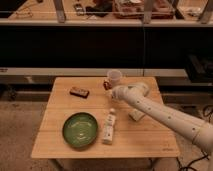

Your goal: Place the pepper in the ceramic cup

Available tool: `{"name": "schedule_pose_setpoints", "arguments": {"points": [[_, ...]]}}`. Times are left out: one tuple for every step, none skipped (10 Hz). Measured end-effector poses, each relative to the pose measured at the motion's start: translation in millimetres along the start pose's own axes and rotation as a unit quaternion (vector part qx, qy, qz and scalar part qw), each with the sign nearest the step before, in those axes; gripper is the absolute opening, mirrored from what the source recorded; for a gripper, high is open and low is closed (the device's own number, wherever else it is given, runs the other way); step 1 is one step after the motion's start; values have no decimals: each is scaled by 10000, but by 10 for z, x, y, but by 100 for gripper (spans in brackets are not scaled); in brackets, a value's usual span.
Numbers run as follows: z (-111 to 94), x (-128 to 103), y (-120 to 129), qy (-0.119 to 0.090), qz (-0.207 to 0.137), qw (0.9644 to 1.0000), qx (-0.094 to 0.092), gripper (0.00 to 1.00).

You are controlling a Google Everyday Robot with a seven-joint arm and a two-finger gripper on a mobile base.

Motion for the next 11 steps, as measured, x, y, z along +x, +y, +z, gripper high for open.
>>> {"name": "schedule_pose_setpoints", "arguments": {"points": [[-115,31,105,40,55,10000,35,0],[-197,42,190,65,86,9999,58,0],[-295,60,325,96,118,9999,41,0],[-356,74,436,114,147,9998,26,0],[-409,121,529,153,167,9997,21,0],[-444,174,605,200,202,9996,24,0],[-460,251,687,269,247,9993,40,0],[-443,350,726,338,277,9990,77,0],[-411,434,753,386,291,9988,104,0],[-358,563,791,455,311,9984,149,0],[-303,668,805,499,302,9981,189,0]]}}
